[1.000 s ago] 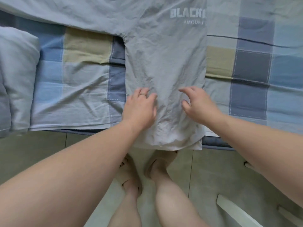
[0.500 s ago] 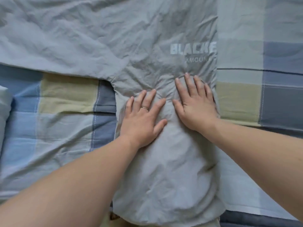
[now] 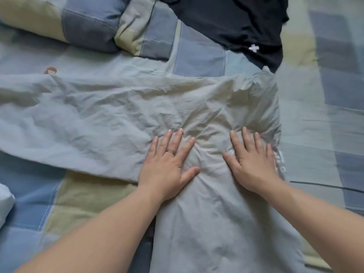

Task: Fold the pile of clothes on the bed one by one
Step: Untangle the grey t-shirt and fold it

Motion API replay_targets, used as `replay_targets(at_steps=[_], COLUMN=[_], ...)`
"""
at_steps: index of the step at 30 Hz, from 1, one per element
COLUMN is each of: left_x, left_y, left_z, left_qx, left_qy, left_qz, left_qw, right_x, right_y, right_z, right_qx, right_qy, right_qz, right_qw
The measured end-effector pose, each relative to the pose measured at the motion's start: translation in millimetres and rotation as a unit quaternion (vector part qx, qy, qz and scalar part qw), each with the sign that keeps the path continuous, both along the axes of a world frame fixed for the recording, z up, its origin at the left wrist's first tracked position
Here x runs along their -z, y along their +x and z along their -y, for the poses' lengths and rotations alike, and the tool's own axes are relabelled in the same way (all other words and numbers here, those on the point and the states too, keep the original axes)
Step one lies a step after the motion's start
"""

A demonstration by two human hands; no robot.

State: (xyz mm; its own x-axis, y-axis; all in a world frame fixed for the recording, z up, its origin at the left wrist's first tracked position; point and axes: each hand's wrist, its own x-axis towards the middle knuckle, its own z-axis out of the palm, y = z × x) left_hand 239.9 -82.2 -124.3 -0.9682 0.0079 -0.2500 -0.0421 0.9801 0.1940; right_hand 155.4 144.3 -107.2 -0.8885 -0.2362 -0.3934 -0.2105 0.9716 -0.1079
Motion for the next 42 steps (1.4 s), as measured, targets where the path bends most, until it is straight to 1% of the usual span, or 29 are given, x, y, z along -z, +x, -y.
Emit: replay_targets(at_steps=[3, 5, 7, 10, 12, 16, 19, 22, 24, 27, 30, 33, 35, 37, 39, 41, 42], left_x=[-3, -5, -6, -7, -11, -23, -32, -43, -52, -61, -65, -72, -78, -86, -98, -121, -135], left_y=[-23, -35, -47, -64, -72, -69, -56, -42, -34, -25, -15, -9, -7, -6, -5, -7, -9], left_z=[37, 74, 119, 195, 240, 323, 387, 445, 476, 506, 520, 523, 518, 508, 494, 473, 461], left_qx=[-0.022, -0.038, -0.049, -0.080, -0.095, -0.096, -0.078, -0.070, -0.078, -0.104, -0.172, -0.216, -0.252, -0.260, -0.235, -0.218, -0.212], left_qy=[0.017, 0.001, -0.009, -0.014, -0.018, -0.025, -0.038, -0.052, -0.066, -0.117, -0.136, -0.137, -0.082, -0.003, 0.060, 0.096, 0.109], left_qz=[-0.006, -0.004, 0.005, 0.018, 0.037, 0.082, 0.109, 0.141, 0.127, 0.061, 0.071, 0.123, 0.159, 0.160, 0.128, 0.107, 0.109], left_qw=[1.000, 0.999, 0.999, 0.997, 0.995, 0.992, 0.990, 0.986, 0.987, 0.986, 0.973, 0.959, 0.951, 0.952, 0.962, 0.965, 0.965], right_x=[-13, -13, -6, 3, 6, 7, 8, 7, 8, 10, 11, 3, -7, -19, -36, -56, -67], right_y=[-20, -39, -58, -77, -77, -54, -27, 6, 28, 58, 68, 58, 51, 44, 41, 38, 36], right_z=[20, 47, 82, 150, 198, 300, 377, 452, 498, 548, 564, 556, 545, 533, 517, 497, 485], right_qx=[0.038, 0.059, 0.083, 0.152, 0.158, 0.104, 0.051, 0.004, -0.036, -0.095, -0.118, -0.146, -0.179, -0.180, -0.122, -0.018, 0.033], right_qy=[-0.002, 0.002, 0.003, -0.009, -0.010, -0.032, -0.051, -0.087, -0.105, -0.118, -0.126, -0.136, -0.145, -0.188, -0.263, -0.325, -0.355], right_qz=[-0.037, -0.023, -0.005, -0.003, -0.007, -0.013, -0.031, -0.035, -0.031, -0.019, -0.005, 0.036, 0.070, 0.106, 0.153, 0.206, 0.233], right_qw=[0.999, 0.998, 0.997, 0.988, 0.987, 0.994, 0.997, 0.996, 0.993, 0.988, 0.985, 0.979, 0.971, 0.960, 0.945, 0.923, 0.905])
